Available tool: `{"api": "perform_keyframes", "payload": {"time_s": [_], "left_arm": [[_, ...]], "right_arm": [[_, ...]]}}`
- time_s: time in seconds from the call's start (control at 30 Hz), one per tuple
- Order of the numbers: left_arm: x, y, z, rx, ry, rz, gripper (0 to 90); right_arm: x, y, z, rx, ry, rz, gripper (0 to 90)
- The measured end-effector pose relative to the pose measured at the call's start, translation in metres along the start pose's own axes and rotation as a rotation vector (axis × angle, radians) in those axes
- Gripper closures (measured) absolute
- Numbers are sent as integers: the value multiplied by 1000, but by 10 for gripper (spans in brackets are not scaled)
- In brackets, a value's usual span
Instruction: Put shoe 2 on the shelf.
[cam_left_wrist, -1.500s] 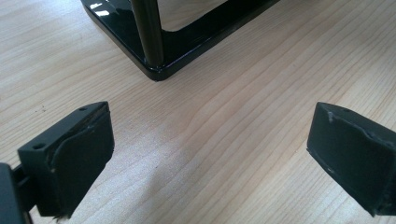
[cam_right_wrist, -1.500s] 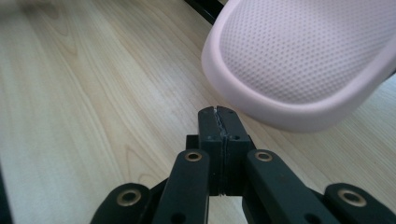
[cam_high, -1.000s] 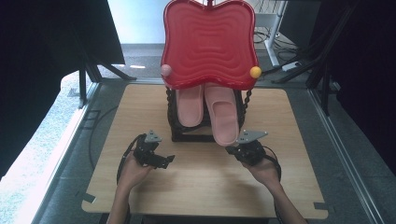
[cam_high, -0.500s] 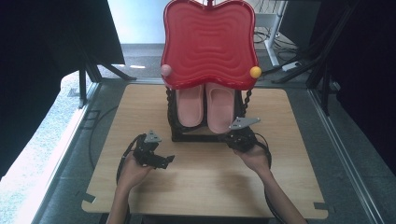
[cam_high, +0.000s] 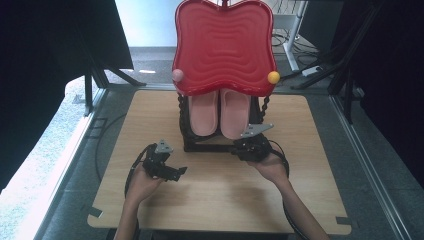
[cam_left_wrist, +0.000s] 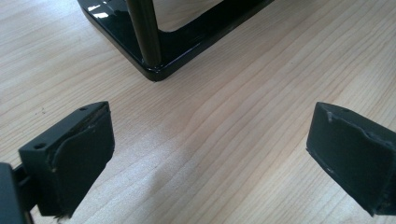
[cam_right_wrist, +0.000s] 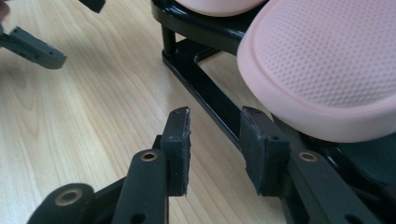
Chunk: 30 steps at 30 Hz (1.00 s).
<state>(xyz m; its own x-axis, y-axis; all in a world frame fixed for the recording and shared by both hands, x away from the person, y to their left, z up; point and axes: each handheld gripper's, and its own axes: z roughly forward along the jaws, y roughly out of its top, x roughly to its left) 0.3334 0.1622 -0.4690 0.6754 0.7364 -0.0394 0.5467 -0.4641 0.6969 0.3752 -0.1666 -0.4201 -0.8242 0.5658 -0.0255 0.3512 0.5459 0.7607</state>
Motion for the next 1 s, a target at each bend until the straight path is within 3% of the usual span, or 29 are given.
{"api": "perform_keyframes", "payload": {"time_s": [0.1,0.2,0.33,0.57,0.87,1.0], "left_arm": [[0,0,0,1,-1,1,11],[1,0,0,4,0,0,11],[1,0,0,3,0,0,11],[1,0,1,6,0,3,11],[0,-1,2,6,-3,1,11],[0,-1,3,7,-3,-2,11]], "right_arm": [[-4,2,-1,-10,-9,5,691],[-9,4,3,-6,-32,3,693],[-15,6,8,-4,-24,18,675],[-9,9,-3,-21,-2,-1,512],[-4,8,-19,10,-24,-29,254],[-6,5,-25,31,-29,-25,208]]}}
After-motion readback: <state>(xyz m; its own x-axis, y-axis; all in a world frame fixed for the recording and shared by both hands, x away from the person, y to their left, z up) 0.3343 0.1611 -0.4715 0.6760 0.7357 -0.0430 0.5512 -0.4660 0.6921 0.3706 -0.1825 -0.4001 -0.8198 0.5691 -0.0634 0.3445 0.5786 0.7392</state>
